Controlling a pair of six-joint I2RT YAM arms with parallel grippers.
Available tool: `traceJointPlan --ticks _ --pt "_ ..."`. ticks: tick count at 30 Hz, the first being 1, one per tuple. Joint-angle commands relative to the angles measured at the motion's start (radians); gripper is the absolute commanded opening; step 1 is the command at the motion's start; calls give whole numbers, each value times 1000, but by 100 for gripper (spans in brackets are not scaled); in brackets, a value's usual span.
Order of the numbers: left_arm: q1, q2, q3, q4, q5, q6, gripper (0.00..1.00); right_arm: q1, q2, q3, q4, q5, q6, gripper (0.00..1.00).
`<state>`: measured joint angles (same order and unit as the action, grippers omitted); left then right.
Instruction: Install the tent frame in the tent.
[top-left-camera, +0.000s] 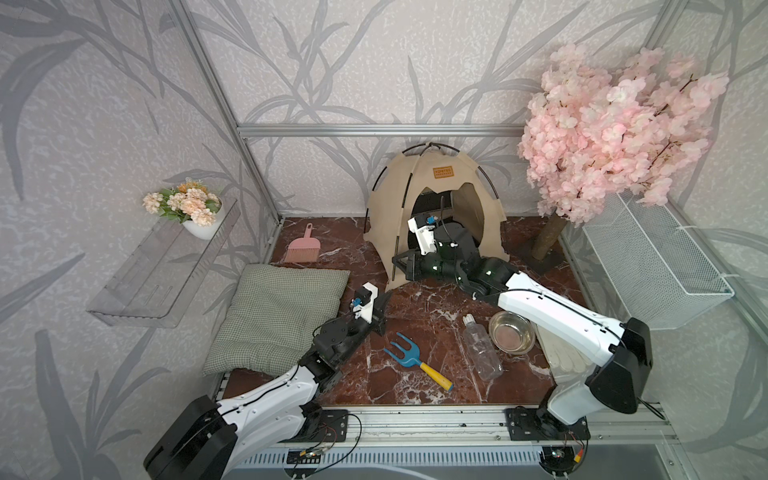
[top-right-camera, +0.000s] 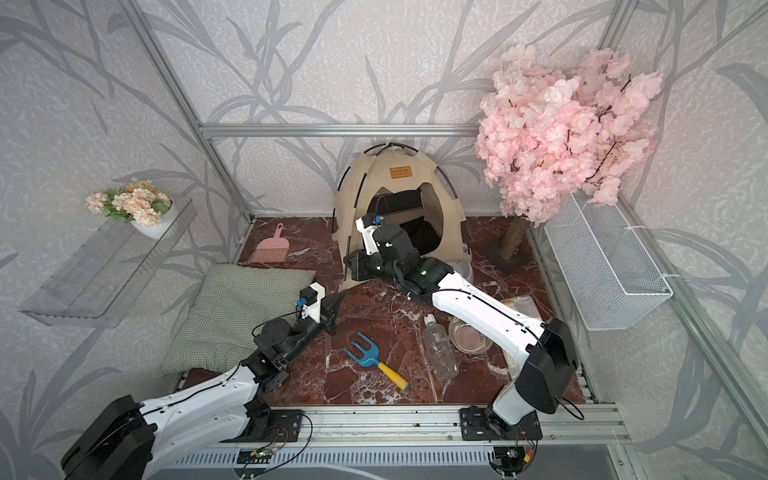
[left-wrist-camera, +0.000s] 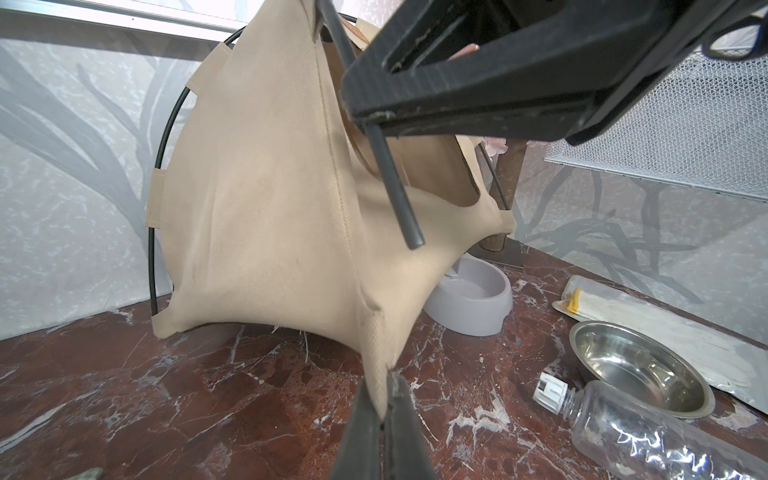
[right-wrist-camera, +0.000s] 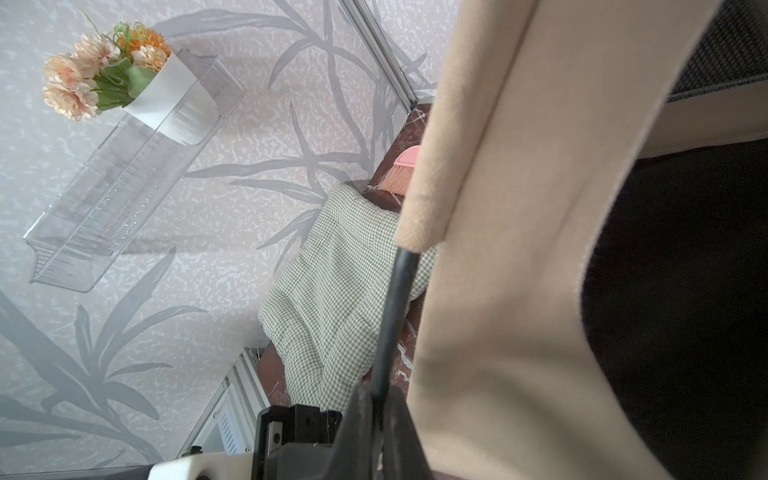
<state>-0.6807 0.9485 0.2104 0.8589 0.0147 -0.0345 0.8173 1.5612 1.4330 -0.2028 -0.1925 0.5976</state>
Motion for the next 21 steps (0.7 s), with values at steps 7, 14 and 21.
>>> traceJointPlan --ticks 7,14,21 --pt "-12 -24 1 -1 21 8 0 -17 31 4 119 108 -1 0" --pt "-12 -15 12 -3 27 9 0 -5 55 -22 123 126 -3 0" --pt "-11 -8 21 0 30 7 0 5 77 -33 129 132 1 0"
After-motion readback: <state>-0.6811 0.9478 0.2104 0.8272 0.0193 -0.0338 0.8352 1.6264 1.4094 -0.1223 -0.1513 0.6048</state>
